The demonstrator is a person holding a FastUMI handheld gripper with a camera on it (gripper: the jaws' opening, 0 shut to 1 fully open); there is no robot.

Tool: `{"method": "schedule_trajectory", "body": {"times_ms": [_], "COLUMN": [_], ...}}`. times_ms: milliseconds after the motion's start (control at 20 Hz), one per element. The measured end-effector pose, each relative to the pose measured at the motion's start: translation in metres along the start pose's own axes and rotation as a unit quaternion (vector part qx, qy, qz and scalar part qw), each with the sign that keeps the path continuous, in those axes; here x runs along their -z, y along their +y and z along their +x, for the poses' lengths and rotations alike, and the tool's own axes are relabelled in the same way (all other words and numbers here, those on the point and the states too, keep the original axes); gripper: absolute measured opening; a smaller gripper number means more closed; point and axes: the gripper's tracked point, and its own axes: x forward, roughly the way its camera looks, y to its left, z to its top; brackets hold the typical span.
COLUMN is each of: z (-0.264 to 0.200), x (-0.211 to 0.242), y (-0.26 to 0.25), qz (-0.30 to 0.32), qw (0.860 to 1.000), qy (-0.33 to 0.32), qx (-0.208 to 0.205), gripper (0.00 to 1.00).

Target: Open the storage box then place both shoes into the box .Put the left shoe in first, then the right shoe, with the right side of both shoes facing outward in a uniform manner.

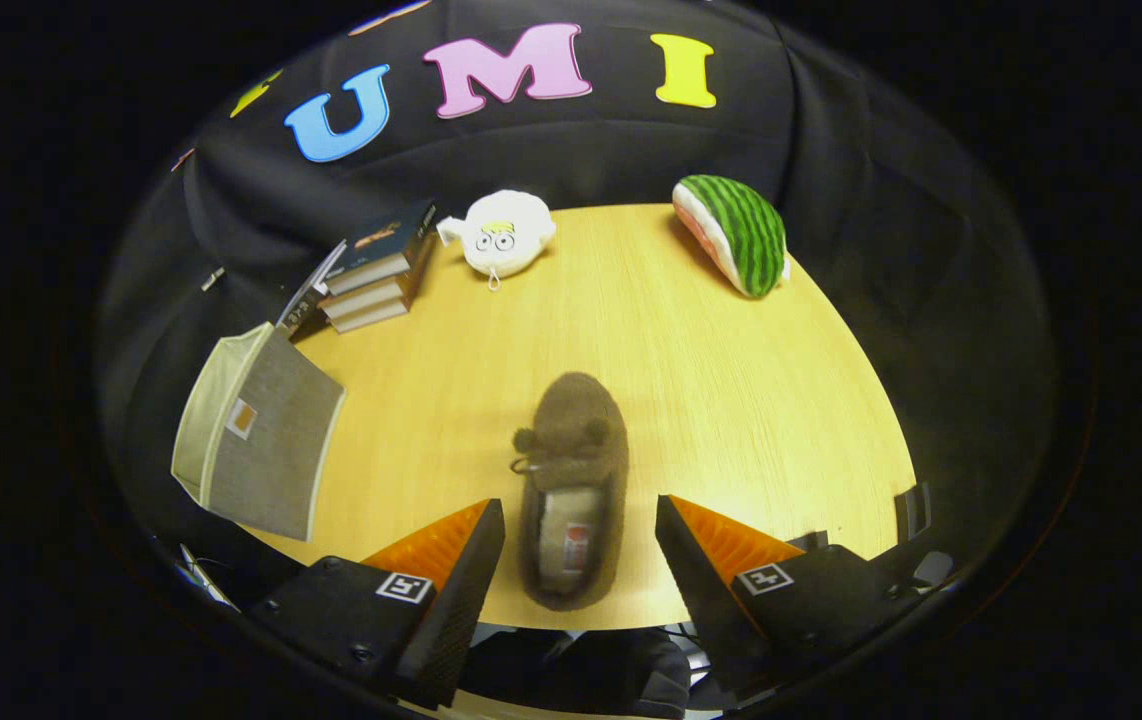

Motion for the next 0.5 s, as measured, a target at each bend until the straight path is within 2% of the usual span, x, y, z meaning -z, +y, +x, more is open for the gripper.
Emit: {"method": "schedule_trajectory", "body": {"times_ms": [250, 500], "z": [0.048, 0.09], "x": [0.021, 0.013], "y": [-0.007, -0.012], "qz": [-0.006, -0.016], "qw": [0.999, 0.998], "qy": [0.04, 0.056], "qx": [0.0, 0.012], "gripper": [0.81, 0.66]}}
